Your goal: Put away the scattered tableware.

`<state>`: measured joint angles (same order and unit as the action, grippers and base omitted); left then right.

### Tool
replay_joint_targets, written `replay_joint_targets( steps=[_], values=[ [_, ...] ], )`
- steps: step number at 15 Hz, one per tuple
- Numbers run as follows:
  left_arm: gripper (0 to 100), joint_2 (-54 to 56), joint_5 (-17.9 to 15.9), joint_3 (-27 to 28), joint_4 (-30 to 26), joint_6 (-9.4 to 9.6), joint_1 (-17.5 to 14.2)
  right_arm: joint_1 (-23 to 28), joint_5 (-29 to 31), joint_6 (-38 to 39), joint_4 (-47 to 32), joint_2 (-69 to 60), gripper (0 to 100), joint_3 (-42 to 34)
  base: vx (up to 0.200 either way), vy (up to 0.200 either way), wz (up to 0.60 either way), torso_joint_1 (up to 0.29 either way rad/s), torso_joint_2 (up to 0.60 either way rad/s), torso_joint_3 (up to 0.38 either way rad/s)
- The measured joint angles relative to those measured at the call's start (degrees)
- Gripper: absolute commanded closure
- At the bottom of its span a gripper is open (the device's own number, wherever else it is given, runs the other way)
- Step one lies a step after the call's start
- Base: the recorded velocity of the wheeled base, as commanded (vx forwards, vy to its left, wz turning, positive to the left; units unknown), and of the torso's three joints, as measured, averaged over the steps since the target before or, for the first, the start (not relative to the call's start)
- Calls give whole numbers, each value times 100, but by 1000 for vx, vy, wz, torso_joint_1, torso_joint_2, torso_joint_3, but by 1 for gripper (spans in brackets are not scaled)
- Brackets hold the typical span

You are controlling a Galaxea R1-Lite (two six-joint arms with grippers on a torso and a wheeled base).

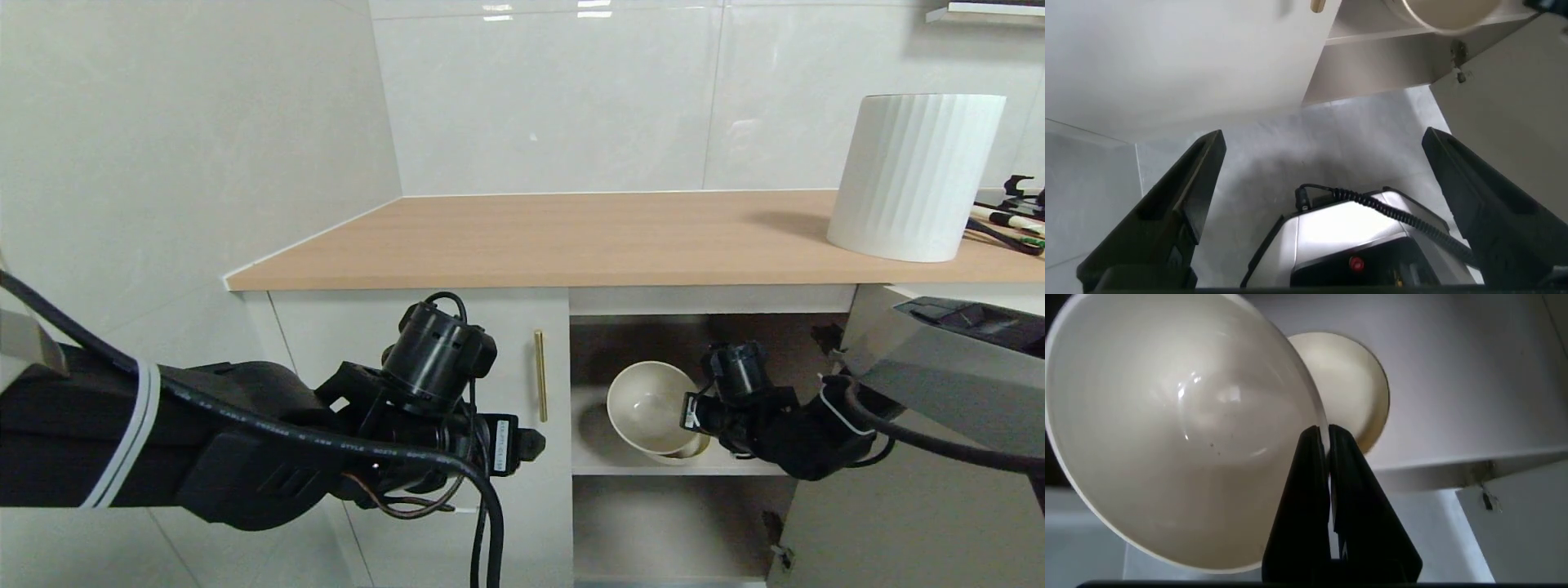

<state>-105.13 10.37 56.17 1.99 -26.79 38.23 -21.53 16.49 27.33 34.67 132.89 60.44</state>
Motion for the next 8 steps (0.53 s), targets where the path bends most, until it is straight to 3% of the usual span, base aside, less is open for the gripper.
replay_joint_targets(
  steps=[8],
  values=[
    [0, 0, -6, 7, 0, 2, 0, 373, 22, -35, -460, 630, 100, 872, 0, 0, 0, 0, 0, 0]
  ],
)
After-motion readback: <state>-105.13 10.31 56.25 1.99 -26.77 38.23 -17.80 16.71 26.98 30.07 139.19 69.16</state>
